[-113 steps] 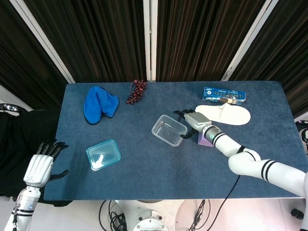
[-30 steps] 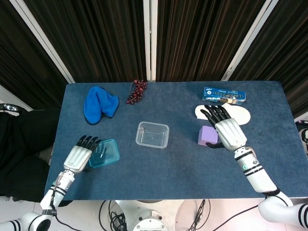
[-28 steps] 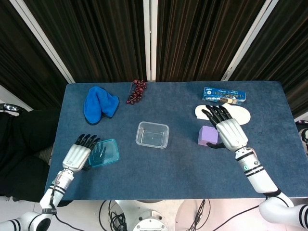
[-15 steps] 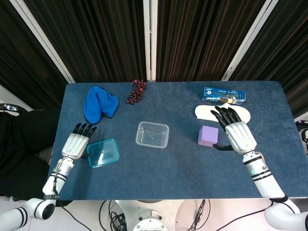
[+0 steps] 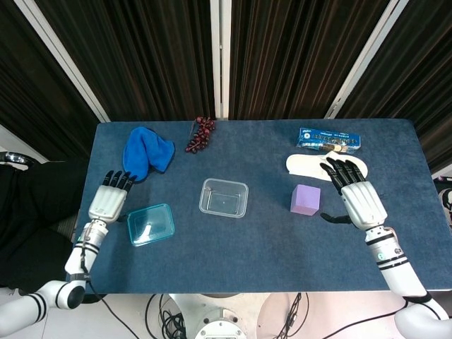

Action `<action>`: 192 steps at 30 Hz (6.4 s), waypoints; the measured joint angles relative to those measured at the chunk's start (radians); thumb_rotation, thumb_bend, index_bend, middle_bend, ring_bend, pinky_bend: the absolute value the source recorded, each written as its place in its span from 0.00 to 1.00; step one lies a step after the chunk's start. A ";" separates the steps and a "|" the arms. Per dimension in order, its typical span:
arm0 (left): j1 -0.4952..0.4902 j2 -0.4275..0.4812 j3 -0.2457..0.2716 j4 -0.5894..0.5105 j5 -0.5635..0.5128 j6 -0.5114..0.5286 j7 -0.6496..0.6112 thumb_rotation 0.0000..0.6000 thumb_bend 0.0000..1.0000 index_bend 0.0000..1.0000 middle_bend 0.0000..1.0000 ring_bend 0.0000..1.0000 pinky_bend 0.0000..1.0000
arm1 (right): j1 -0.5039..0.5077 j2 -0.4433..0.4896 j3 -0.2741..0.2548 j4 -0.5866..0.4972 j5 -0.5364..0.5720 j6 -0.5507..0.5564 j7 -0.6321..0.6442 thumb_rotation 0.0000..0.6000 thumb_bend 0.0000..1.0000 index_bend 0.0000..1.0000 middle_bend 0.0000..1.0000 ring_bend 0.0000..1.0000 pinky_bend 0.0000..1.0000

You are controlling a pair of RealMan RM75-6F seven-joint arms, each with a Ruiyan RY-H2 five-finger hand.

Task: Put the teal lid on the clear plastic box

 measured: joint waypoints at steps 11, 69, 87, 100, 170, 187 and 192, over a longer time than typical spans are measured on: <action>-0.015 -0.023 0.025 0.023 -0.011 -0.035 -0.003 1.00 0.00 0.07 0.03 0.00 0.02 | -0.011 -0.006 0.003 0.005 -0.002 -0.004 0.002 1.00 0.00 0.00 0.00 0.00 0.00; -0.308 0.031 0.103 -0.490 -0.672 -0.020 0.273 1.00 0.00 0.20 0.00 0.00 0.00 | -0.069 -0.005 -0.008 0.149 -0.065 0.007 0.227 1.00 0.00 0.00 0.00 0.00 0.00; -0.283 0.099 0.114 -0.557 -0.512 0.025 0.195 1.00 0.03 0.30 0.02 0.00 0.00 | -0.091 -0.005 -0.007 0.155 -0.083 0.045 0.254 1.00 0.00 0.00 0.00 0.00 0.00; -0.344 0.273 -0.015 -0.637 -0.493 -0.056 0.097 1.00 0.03 0.30 0.02 0.00 0.00 | -0.102 0.010 -0.002 0.138 -0.087 0.065 0.242 1.00 0.00 0.00 0.00 0.00 0.00; -0.919 -0.096 -0.027 -0.249 -1.219 -0.097 0.340 1.00 0.02 0.29 0.03 0.00 0.00 | -0.157 0.034 -0.015 0.115 -0.098 0.091 0.242 1.00 0.00 0.00 0.00 0.00 0.00; -0.911 -0.102 -0.033 -0.242 -1.207 -0.115 0.390 1.00 0.02 0.29 0.03 0.00 0.00 | -0.157 0.029 -0.014 0.128 -0.096 0.087 0.254 1.00 0.00 0.00 0.00 0.00 0.00; -0.911 -0.110 -0.031 -0.227 -1.201 -0.114 0.403 1.00 0.02 0.29 0.03 0.00 0.00 | -0.158 0.029 -0.013 0.130 -0.094 0.086 0.255 1.00 0.00 0.00 0.00 0.00 0.00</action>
